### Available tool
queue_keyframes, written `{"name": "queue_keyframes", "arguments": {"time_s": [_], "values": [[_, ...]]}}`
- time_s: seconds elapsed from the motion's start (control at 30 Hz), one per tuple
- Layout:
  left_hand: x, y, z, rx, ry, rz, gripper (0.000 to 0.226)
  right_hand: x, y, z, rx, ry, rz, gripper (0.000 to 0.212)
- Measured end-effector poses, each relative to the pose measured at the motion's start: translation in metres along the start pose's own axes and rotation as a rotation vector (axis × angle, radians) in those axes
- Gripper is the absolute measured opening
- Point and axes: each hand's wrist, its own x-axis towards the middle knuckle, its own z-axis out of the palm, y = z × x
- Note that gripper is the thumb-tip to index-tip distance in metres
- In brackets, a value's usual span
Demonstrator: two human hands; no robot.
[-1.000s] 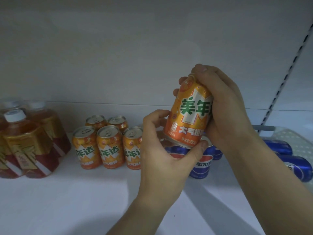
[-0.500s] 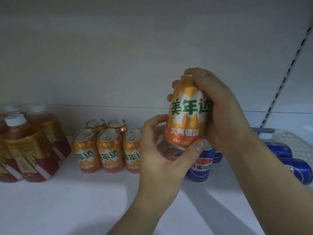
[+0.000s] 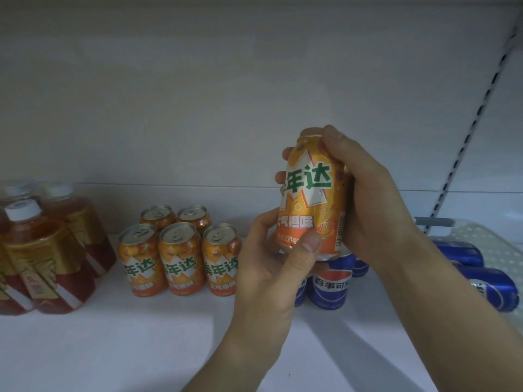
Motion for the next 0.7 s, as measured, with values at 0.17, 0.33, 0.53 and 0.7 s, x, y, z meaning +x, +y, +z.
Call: {"name": "queue_keyframes", "arguments": {"time_s": [0.17, 0.33, 0.53, 0.7], "values": [[-0.002, -0.002, 0.0, 0.015, 0.0, 0.01, 0.048, 0.0, 0.002, 0.0, 0.03, -0.014, 0.001, 0.042], [0.0, -0.003, 0.001, 0.082, 0.023, 0.047, 0.046, 0.0, 0.002, 0.002, 0.067, -0.018, 0.02, 0.042], [0.001, -0.002, 0.0, 0.21, 0.119, 0.17, 0.07, 0.002, 0.008, 0.003, 0.023, -0.005, 0.02, 0.04], [0.0, -0.001, -0.002, 0.234, 0.113, 0.17, 0.07, 0.003, 0.011, 0.004, -0.016, 0.016, 0.003, 0.039]]}}
